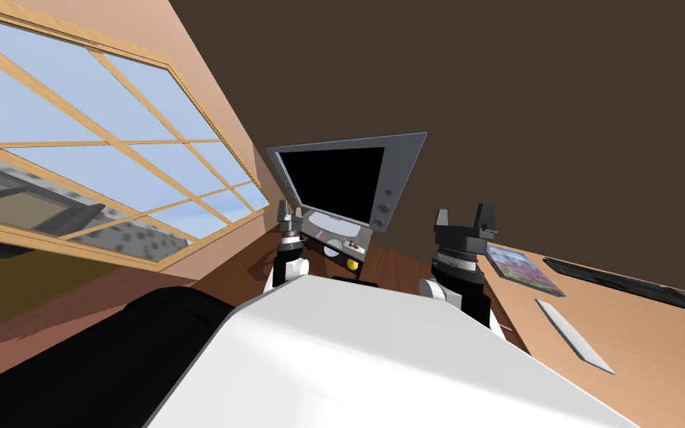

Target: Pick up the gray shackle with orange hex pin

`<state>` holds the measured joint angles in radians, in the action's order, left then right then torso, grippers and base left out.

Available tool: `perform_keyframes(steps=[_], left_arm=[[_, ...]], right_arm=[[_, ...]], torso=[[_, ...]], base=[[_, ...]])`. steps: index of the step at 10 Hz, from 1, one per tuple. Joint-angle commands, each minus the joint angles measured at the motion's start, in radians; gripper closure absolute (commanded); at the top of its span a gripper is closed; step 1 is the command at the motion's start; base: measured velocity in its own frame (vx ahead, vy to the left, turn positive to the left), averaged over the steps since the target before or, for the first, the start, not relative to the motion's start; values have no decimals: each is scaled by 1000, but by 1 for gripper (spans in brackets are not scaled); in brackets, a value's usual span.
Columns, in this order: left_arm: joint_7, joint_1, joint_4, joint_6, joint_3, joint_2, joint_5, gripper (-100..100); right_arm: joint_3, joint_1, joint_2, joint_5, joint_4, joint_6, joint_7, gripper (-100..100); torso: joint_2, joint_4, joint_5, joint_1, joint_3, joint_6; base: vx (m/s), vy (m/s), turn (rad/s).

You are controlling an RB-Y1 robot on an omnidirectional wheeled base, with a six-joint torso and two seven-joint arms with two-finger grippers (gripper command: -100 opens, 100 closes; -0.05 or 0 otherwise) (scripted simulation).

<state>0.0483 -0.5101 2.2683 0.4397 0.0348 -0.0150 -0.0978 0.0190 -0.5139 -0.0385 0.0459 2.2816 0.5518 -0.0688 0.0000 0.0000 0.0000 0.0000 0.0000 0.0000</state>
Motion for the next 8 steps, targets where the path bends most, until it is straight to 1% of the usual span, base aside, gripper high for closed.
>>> perform_keyframes(steps=[1,3,5,6,7,8], left_arm=[[2,12,-11,-27,-1,37,-2,-100],[6,29,-27,-66,-2,72,-5,-100],[11,52,-50,-120,-3,101,-8,-100],[14,66,-64,-149,-3,114,-10,-100],[14,66,-64,-152,-3,114,-10,-100],[17,82,-80,-187,-3,124,-12,-100]], right_arm=[[0,0,0,0,0,0,0,0],[0,0,0,0,0,0,0,0],[0,0,0,0,0,0,0,0],[0,0,0,0,0,0,0,0],[0,0,0,0,0,0,0,0],[0,0,0,0,0,0,0,0]], torso=[[0,0,0,0,0,0],[0,0,0,-2,0,0],[1,0,-1,-3,1,0],[2,0,-1,-4,1,0],[2,0,-1,-5,1,0],[1,0,-1,-4,1,0]], base=[[-3,-26,4],[-10,-46,7],[-27,-57,5],[-30,-80,4],[-11,-52,6],[-2,-39,-1]])
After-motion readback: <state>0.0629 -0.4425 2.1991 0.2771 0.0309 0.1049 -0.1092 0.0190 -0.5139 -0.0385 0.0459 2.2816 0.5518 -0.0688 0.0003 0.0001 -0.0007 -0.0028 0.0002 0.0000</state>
